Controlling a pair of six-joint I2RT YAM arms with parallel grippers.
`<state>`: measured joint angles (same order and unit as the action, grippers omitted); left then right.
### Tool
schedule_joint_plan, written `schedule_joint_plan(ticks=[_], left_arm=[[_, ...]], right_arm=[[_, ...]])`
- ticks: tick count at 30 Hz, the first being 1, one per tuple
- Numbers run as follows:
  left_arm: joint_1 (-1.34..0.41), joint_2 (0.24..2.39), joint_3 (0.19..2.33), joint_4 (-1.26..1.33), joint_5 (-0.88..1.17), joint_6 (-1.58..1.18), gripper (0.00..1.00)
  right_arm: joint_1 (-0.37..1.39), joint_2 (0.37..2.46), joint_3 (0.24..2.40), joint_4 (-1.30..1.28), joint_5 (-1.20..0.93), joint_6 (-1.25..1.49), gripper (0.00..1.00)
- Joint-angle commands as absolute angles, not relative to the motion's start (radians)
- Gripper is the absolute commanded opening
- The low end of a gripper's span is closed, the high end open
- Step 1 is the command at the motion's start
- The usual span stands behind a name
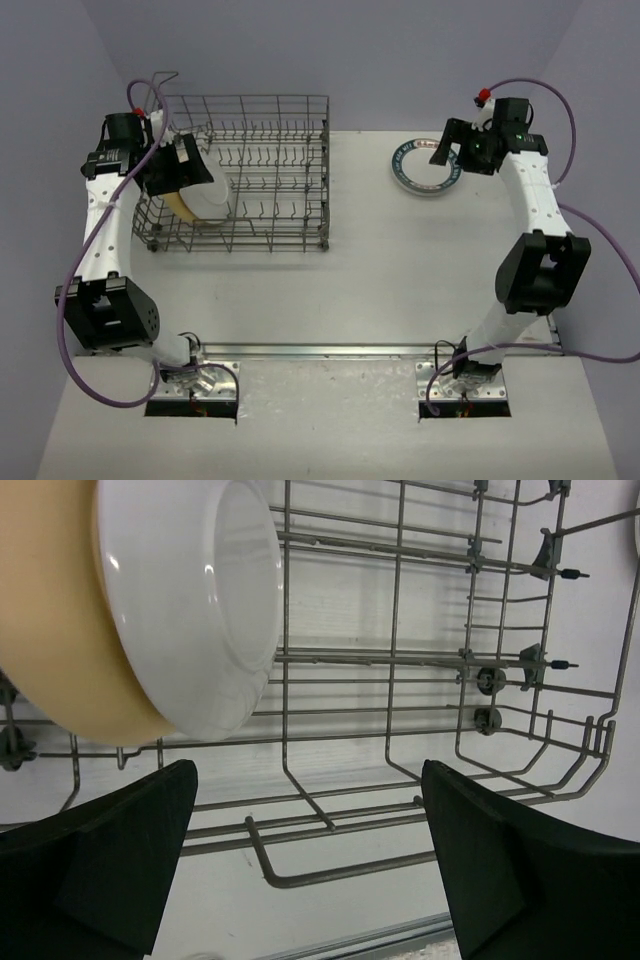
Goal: Unload the plates from the dish rack
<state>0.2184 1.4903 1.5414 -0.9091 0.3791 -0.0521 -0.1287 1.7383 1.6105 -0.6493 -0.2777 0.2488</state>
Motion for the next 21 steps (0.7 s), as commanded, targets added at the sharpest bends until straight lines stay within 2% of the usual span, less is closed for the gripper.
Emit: schedule_joint_plan(ticks=[1, 21], left_arm=[[0.232, 1.482, 1.554, -0.803, 0.467, -0.051, 0.91], [0.262, 1.599, 1.544, -0.696, 0.29, -0.052, 0.91]], right_arm=[[-0.127, 1.678, 1.497, -0.627, -0.383, 0.207, 0.99], [-0.127, 1.662, 1.449, -0.637, -0.446, 0.221, 0.99]])
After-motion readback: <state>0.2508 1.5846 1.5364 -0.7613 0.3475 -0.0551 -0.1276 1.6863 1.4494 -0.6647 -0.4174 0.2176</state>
